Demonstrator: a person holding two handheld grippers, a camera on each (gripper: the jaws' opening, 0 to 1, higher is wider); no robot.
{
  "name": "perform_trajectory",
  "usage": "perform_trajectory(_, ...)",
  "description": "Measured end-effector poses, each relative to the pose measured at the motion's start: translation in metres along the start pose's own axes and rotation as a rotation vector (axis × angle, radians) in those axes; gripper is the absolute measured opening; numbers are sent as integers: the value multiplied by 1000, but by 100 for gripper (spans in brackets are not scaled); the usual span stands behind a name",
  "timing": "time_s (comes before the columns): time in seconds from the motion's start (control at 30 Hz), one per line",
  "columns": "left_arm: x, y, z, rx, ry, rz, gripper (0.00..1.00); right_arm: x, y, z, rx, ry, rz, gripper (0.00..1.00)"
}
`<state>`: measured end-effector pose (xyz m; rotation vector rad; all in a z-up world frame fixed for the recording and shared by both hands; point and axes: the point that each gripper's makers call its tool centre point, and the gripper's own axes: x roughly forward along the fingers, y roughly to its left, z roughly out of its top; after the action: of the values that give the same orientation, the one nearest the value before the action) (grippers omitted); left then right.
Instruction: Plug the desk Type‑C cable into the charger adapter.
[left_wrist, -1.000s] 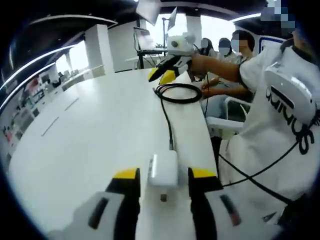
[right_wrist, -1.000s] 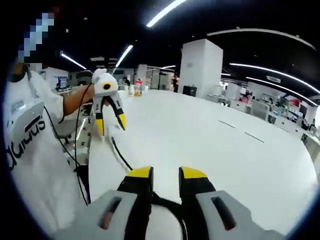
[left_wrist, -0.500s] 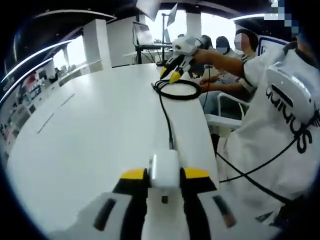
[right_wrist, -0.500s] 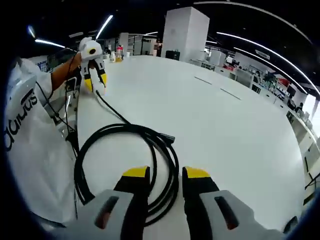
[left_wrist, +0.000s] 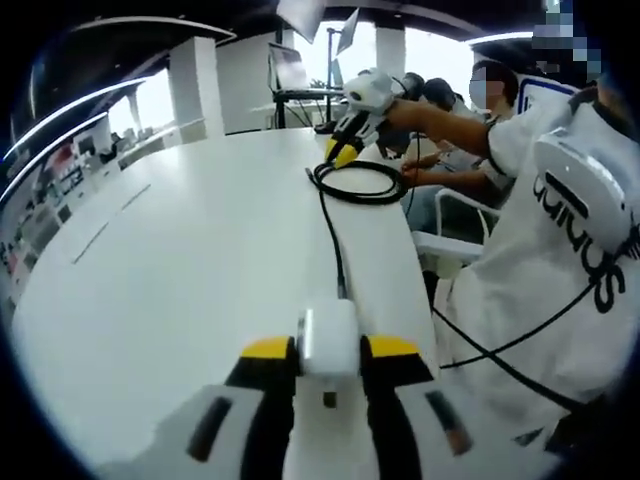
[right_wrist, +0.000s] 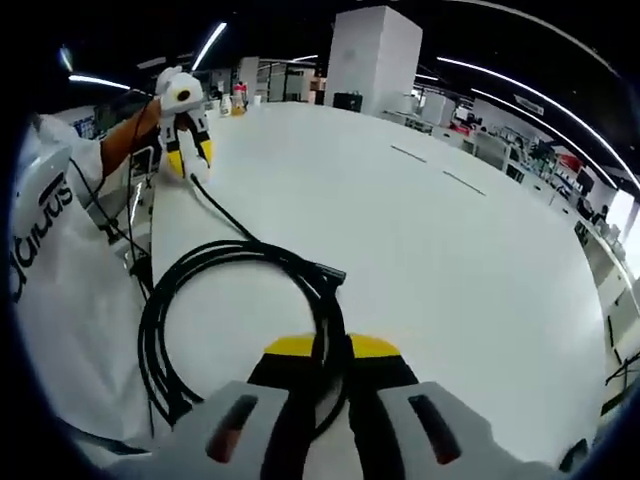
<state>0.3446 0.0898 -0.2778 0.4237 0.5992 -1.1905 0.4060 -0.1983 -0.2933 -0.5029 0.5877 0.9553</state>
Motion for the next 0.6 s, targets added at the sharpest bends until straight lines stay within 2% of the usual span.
perform_trajectory(0.07, 1, 1, 1, -2, 0, 3, 24, -1, 0, 1, -13, 10, -9, 2)
perform_trajectory(0.2, 2, 3, 1, -2, 4, 4, 24, 0, -2, 0, -48, 41, -31, 2)
perform_trajectory(0.6, 3, 23, 4, -23, 0, 26, 24, 10, -23, 9, -98, 57, -82, 2)
